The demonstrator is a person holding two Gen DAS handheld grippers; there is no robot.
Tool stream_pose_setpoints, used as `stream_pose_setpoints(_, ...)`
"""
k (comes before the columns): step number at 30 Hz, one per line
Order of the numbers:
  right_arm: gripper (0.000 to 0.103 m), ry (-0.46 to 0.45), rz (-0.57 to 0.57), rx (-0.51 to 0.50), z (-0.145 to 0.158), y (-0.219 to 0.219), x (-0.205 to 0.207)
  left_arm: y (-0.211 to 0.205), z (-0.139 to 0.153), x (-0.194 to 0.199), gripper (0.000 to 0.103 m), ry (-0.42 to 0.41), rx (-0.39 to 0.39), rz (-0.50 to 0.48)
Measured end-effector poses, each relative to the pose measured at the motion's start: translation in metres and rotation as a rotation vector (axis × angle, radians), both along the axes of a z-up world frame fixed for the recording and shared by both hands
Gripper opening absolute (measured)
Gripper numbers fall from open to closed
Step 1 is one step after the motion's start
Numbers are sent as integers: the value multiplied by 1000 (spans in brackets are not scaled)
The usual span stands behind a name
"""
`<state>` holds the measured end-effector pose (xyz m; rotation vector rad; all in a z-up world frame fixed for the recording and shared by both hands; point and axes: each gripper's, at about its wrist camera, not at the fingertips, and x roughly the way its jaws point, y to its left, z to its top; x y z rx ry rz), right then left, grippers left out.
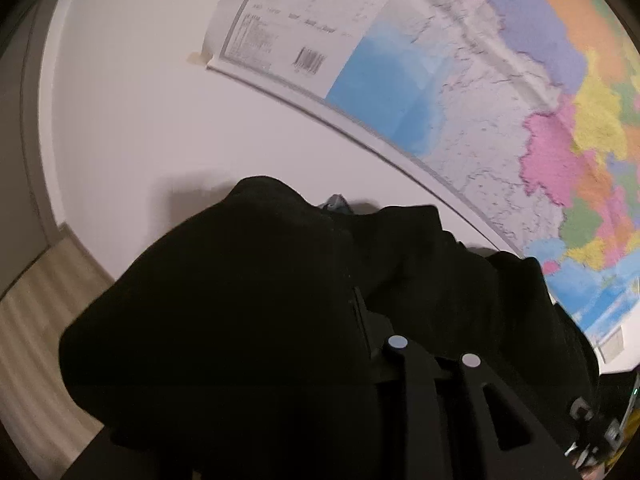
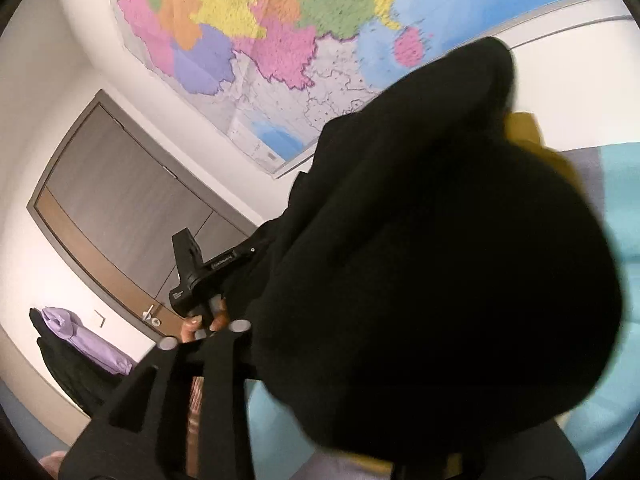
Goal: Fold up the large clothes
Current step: 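Carry the black shirt with both tools over the mustard clothes stack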
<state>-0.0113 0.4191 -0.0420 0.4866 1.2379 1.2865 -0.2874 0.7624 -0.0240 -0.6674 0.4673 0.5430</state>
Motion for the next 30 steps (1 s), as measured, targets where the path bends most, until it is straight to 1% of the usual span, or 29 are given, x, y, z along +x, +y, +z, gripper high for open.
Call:
stream_pose_setpoints(1, 50, -30, 2, -17, 9, -9, 1, -4, 2, 0, 26, 7, 15, -5)
stream_pose_setpoints(2, 53, -41, 1, -23, 14, -17, 1, -6, 4, 0, 26, 8, 25, -8)
stream_pose_setpoints(3, 55, -49, -11, -33, 19, -27, 3, -8, 4, 0, 27, 17, 27, -8)
stream_pose_setpoints(6, 56, -40, -76, -67, 24, -55, 11, -2, 6, -1, 33, 39, 37, 3)
stream_pose_setpoints(7, 55, -32, -83, -56, 25, -60, 15, -6, 8, -2, 42, 52, 51, 22)
stream_pose_setpoints(8, 51, -39, -76, -57, 26, -59, 11, -11, 11, -10, 55, 69, 71, 42)
stream_pose_setpoints(9, 39, -62, -67, -70, 28, -57, 9, -17, 13, -19, 59, 90, 101, 61)
stream_pose_setpoints(10, 31, -67, -60, -75, 27, -56, 8, -20, 16, -27, 60, 101, 122, 70)
stream_pose_setpoints(11, 28, -55, -42, -76, 24, -56, 6, -24, 19, -29, 62, 113, 137, 70)
stream_pose_setpoints(12, 26, -63, -27, -101, 22, -58, 2, -29, 22, -33, 64, 135, 151, 78)
stream_pose_setpoints(13, 26, -73, -16, -128, 20, -61, -4, -32, 24, -39, 67, 143, 161, 91)
stream_pose_setpoints(15, 26, -66, 8, -148, 17, -57, -6, -44, 32, -52, 67, 137, 202, 105)
stream_pose_setpoints(16, 28, -72, 16, -166, 15, -57, -8, -48, 35, -57, 68, 134, 213, 112)
stream_pose_setpoints(17, 30, -93, 35, -200, 17, -58, -10, -53, 40, -64, 71, 119, 225, 118)
stream_pose_setpoints(18, 34, -116, 36, -230, 20, -59, -11, -57, 44, -70, 71, 102, 236, 124)
stream_pose_setpoints(20, 35, -165, 33, -248, 31, -62, -11, -65, 54, -78, 75, 78, 273, 146)
stream_pose_setpoints(21, 35, -196, 26, -247, 41, -65, -12, -72, 59, -82, 75, 54, 301, 139)
stream_pose_setpoints(23, 38, -308, 4, -269, 64, -73, -17, -81, 67, -82, 76, 29, 333, 100)
stream_pose_setpoints(24, 40, -382, -25, -279, 77, -76, -19, -88, 72, -79, 77, 24, 358, 68)
stream_pose_setpoints(25, 40, -443, -50, -280, 88, -79, -20, -93, 74, -74, 78, 29, 379, 48)
stream_pose_setpoints(26, 40, -471, -63, -262, 97, -75, -19, -100, 76, -68, 79, 35, 404, 29)
stream_pose_setpoints(28, 42, -495, -63, -213, 106, -64, -13, -109, 75, -51, 81, 61, 443, -15)
stream_pose_setpoints(29, 42, -510, -66, -208, 107, -59, -12, -113, 73, -41, 83, 81, 454, -29)
stream_pose_setpoints(30, 43, -518, -61, -205, 105, -48, -9, -114, 68, -29, 83, 106, 448, -45)
